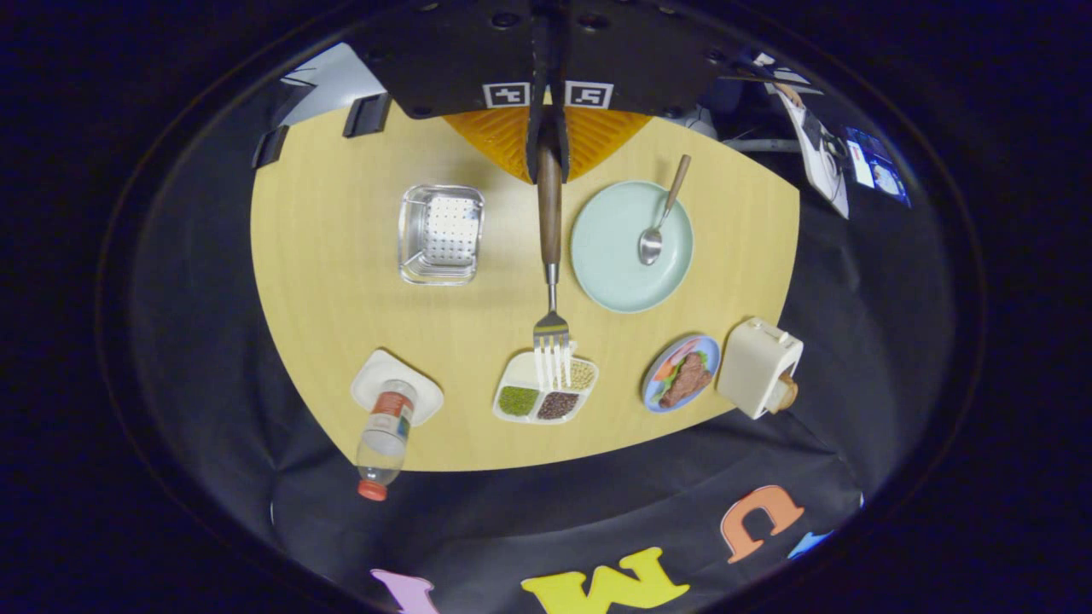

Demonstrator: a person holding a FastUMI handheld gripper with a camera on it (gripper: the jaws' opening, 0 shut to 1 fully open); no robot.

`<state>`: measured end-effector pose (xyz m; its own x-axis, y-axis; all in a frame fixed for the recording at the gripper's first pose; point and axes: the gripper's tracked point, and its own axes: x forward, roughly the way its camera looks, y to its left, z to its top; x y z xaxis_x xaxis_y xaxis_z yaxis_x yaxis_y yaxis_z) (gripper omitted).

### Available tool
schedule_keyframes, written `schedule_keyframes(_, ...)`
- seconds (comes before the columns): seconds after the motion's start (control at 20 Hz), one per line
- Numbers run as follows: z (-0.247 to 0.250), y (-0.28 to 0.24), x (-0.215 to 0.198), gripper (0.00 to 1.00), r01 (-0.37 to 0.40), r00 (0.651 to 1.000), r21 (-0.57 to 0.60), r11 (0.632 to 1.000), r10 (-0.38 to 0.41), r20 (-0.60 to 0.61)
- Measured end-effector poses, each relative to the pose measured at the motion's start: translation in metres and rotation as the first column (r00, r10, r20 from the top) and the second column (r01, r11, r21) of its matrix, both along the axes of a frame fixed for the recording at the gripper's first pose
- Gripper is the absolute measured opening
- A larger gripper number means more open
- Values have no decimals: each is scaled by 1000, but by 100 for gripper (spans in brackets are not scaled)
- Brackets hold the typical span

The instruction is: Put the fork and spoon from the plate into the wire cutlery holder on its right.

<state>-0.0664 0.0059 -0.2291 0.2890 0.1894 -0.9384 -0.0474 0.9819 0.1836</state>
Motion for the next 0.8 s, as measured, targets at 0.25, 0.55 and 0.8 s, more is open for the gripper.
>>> schedule_keyframes(0.25,-12,-38,-18,0,65,994,2,998,-64,-92)
schedule_keyframes(0.55,-33,-46,-45,0,99,971,18,995,-93,-222)
schedule_keyframes(0.8,-44,-48,-53,0,145,949,15,989,-135,-285)
